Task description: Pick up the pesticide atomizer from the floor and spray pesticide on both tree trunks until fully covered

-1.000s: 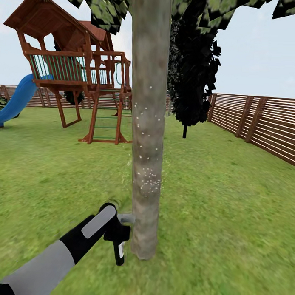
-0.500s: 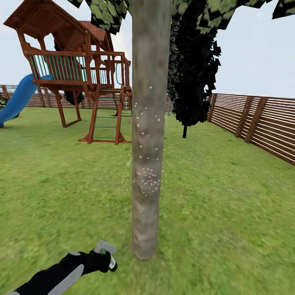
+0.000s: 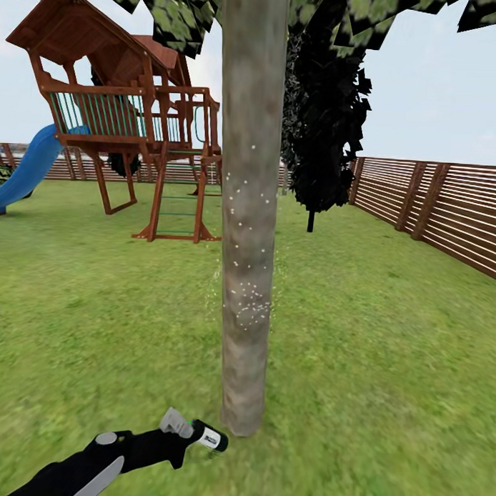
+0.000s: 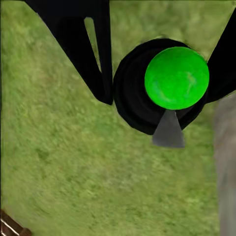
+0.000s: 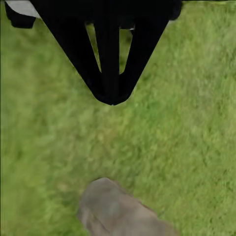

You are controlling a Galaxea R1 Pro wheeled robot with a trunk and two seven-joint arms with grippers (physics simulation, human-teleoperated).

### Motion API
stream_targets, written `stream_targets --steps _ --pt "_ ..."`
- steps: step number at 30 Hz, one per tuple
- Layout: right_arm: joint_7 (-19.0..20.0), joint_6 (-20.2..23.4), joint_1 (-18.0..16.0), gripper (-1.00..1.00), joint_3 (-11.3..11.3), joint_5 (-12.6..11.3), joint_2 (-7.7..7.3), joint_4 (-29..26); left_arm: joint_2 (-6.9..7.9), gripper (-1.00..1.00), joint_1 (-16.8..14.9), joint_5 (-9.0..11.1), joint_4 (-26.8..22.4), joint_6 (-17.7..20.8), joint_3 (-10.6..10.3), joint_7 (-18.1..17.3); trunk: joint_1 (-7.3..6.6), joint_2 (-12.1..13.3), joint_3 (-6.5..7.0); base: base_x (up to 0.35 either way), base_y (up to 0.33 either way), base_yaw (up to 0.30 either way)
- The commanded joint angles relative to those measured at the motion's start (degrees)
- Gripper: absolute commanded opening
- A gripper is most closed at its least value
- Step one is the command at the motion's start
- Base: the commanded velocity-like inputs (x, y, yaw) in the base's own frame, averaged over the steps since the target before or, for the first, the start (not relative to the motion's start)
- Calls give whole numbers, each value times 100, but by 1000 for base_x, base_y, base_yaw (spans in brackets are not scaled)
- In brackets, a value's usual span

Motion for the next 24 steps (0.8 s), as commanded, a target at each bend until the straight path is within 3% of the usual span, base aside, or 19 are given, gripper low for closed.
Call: stream_targets --steps 1,5,8,9,10,11,14,18,22,24 --pt "481 340 -158 -100 -26 4 -218 -3 5 -100 -8 56 -5 -105 -19 -101 4 -14 -14 0 0 0" --pt "1520 1426 -489 -100 -14 13 -674 -379 5 -100 -8 78 100 -258 -18 -556 4 -14 -14 0 0 0" --pt "2091 2590 -753 -100 30 55 -788 -1383 -1 -100 -13 77 144 -283 -20 -736 4 -14 -14 0 0 0" --pt "2235 3226 -928 -100 75 60 -817 -1854 1 -100 -14 77 149 -287 -21 -770 4 -14 -14 0 0 0" --pt "2300 3623 -1035 -100 177 58 -828 -2134 2 -100 -14 75 151 -289 -22 -788 4 -14 -14 0 0 0" --pt "2374 4054 -1158 -100 428 41 -843 -2428 3 -100 -13 72 153 -291 -25 -805 4 -14 -14 0 0 0" --pt "2712 4470 -1677 -100 1036 12 -862 -2674 3 -100 -14 23 156 -304 -28 -951 4 -14 -14 0 0 0" --pt "3176 4539 -2423 -100 1898 10 -792 -2704 -33 -100 -15 -469 155 -486 -23 -1098 4 -14 -14 0 0 0" --pt "3226 4539 -2627 -100 2623 49 -370 -2680 -22 -100 -13 -595 155 -806 -23 -1122 4 -14 -14 0 0 0" --pt "3227 4539 -2640 -100 2981 38 -281 -2677 -17 -100 -12 -608 155 -894 -22 -1127 4 -14 -14 0 0 0"
